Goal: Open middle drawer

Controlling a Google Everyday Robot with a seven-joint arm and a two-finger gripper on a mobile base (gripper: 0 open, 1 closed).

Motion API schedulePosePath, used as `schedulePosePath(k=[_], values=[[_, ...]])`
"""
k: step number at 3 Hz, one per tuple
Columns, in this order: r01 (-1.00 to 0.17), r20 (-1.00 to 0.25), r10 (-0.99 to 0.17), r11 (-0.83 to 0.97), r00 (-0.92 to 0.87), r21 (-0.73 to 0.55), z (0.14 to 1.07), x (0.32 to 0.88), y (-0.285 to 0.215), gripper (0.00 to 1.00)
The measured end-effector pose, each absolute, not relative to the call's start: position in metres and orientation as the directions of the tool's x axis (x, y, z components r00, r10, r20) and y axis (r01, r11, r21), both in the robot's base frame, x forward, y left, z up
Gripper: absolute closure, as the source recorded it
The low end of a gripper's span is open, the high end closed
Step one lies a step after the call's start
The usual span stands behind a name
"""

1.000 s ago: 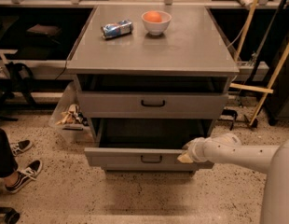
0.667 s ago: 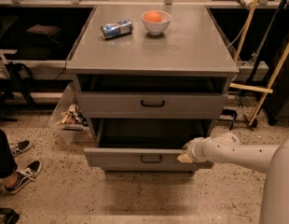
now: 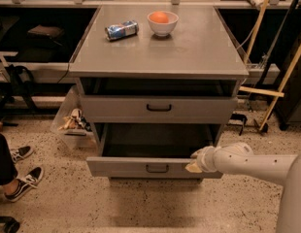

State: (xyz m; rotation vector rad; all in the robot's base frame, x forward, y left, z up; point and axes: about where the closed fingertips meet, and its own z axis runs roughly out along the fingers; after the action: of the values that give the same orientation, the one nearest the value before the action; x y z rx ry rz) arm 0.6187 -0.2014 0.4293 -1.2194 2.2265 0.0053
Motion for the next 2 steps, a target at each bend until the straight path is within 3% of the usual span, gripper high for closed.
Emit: schedulePosePath(k=[2], values=[[-0.774,-0.503,-0.767,0.575,-0.398,-0.264,0.4284,0.6108,-0.2022,1.00]])
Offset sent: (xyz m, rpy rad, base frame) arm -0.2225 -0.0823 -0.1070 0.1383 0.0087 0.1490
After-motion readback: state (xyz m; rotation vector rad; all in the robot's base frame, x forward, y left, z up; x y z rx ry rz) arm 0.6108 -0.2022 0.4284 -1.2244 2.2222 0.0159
